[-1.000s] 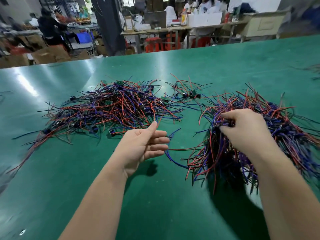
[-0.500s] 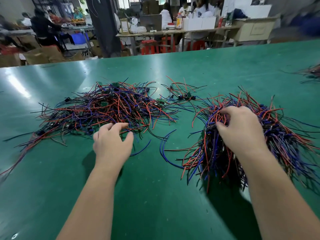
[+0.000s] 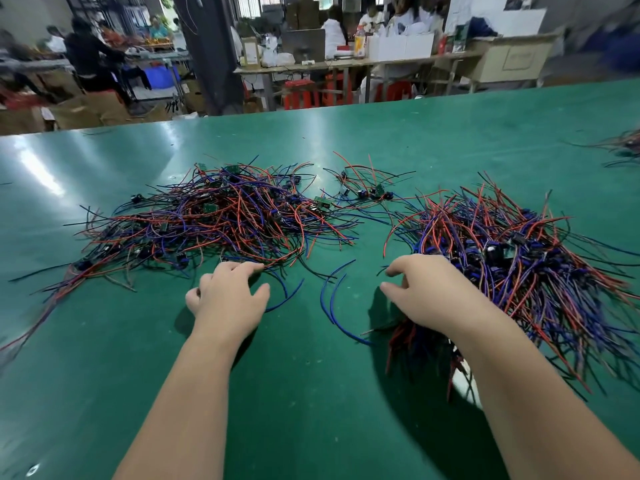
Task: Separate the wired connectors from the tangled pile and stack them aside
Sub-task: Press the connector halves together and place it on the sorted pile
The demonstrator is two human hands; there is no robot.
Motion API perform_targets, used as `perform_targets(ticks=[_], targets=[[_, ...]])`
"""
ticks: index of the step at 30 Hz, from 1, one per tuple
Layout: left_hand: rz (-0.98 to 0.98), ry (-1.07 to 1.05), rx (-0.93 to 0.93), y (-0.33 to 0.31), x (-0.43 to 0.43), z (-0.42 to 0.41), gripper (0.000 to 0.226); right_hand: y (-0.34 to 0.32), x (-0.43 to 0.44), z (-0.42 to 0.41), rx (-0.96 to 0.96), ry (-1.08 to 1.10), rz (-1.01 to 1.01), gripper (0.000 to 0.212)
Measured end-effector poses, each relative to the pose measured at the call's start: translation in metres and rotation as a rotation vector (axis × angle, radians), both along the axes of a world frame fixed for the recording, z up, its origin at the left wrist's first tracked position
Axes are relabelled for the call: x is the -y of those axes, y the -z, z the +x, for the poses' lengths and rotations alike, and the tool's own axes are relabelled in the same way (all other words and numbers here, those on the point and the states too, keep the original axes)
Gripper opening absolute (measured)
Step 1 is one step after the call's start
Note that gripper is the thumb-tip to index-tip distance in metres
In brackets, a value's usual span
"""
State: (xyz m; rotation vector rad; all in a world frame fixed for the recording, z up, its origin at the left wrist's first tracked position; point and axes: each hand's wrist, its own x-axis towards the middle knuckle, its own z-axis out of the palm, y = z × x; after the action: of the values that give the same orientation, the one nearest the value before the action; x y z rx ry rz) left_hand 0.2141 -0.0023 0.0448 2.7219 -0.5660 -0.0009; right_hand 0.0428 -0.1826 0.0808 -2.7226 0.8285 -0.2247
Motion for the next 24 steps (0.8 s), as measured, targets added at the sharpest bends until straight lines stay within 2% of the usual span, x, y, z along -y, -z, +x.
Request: perform_targets(ticks=[3, 6, 8, 11, 16, 19, 22, 24], targets=[[-0.016, 0.013, 0.026, 0.001, 0.001, 0.001, 0.031, -0.001, 0.003, -0.002, -0.019, 0.041, 0.005, 0.043], [-0.056, 0.007, 0.063, 0.002, 0.001, 0.002, 0.024, -0.007, -0.001, -0.003, 0.034, 0.09, 0.091, 0.062], [-0.083, -0.003, 0.08, 0.001, 0.001, 0.002, 0.016, -0.011, -0.005, -0.003, 0.048, 0.13, 0.129, 0.065], [-0.104, -0.025, 0.102, -0.001, 0.0, 0.001, 0.009, -0.01, -0.008, -0.003, -0.06, 0.162, 0.05, 0.061], [-0.141, -0.054, 0.145, -0.002, -0.001, 0.001, 0.012, -0.009, -0.012, -0.005, -0.16, 0.179, -0.096, 0.045], [-0.18, -0.071, 0.189, -0.004, -0.001, 0.0, 0.014, -0.006, -0.024, -0.004, -0.147, 0.044, -0.149, 0.047], [-0.29, -0.051, 0.242, -0.006, 0.001, -0.001, 0.013, -0.001, -0.035, 0.004, -0.101, -0.278, -0.012, 0.043], [-0.391, -0.032, 0.267, -0.007, 0.002, -0.003, 0.011, 0.002, -0.045, 0.01, -0.08, -0.418, 0.089, 0.041]])
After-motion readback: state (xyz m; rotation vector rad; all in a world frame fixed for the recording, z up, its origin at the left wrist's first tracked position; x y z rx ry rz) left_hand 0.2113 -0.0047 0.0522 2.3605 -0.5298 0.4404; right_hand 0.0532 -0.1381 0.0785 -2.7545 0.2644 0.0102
